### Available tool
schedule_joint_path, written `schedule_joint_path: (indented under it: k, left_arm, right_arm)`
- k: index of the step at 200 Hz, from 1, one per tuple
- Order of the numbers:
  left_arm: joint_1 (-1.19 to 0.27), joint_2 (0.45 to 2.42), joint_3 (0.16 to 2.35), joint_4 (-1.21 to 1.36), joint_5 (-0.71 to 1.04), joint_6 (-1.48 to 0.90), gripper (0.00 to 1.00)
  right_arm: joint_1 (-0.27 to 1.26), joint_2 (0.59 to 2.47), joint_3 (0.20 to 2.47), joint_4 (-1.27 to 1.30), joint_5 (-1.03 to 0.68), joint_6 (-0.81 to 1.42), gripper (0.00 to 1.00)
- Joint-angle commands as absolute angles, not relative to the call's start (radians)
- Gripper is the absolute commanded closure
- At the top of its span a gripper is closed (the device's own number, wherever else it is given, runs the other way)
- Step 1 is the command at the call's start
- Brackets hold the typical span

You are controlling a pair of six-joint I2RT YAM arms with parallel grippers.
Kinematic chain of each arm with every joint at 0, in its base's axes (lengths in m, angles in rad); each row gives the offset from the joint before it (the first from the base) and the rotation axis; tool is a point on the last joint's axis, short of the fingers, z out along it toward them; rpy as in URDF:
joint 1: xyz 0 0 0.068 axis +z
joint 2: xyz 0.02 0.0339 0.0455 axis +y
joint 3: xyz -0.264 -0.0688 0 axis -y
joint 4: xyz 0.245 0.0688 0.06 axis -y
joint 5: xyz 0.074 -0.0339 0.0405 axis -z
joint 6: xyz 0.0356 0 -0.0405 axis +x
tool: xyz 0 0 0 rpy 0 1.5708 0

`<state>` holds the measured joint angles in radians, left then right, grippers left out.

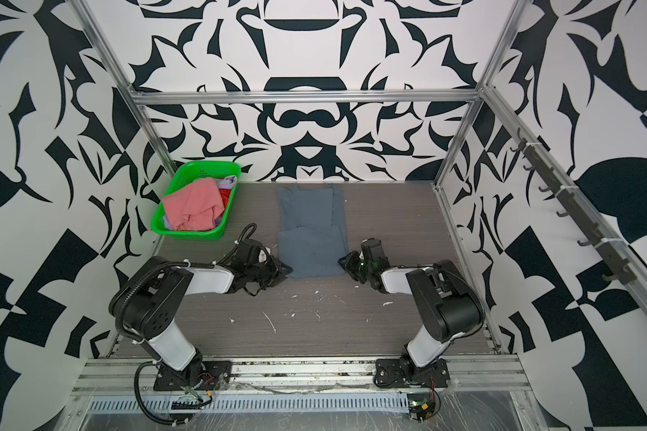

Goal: Fold and stack the t-shirts

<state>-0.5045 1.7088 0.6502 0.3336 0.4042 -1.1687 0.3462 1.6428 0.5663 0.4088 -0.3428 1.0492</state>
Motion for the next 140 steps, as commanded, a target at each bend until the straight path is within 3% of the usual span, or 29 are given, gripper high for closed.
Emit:
schedule_joint_path:
  k: [1,9,21,88,116,140]
  left_arm:
    - [-0.509,1.704,0.647,0.287,0.357,-1.173,0.85]
    - [-0.508,1.683,0.641,0.267,0.355,-1.165,0.91]
    - [-0.513,1.641,0.626,0.228,0.350,-1.153,1.00]
    - [-0.745,1.241,0.558,-0.178,0.286,-1.193,1.00]
    - [-0.814,1.161,0.635,-0.297,0.271,-1.174,1.00]
    - [-0.815,1.151,0.682,-0.337,0.283,-1.150,1.00]
  right_arm:
    - [0.373,1.643,0.578,0.361,-0.322,1.044,0.91]
    - [0.383,1.623,0.577,0.336,-0.308,1.035,1.00]
    - [0.398,1.581,0.580,0.276,-0.283,1.010,1.00]
    - [0.603,1.142,0.549,-0.309,-0.165,0.962,1.00]
    - [0.727,0.959,0.543,-0.369,-0.095,1.064,1.00]
    - [0.795,0.910,0.571,-0.347,0.001,1.112,1.00]
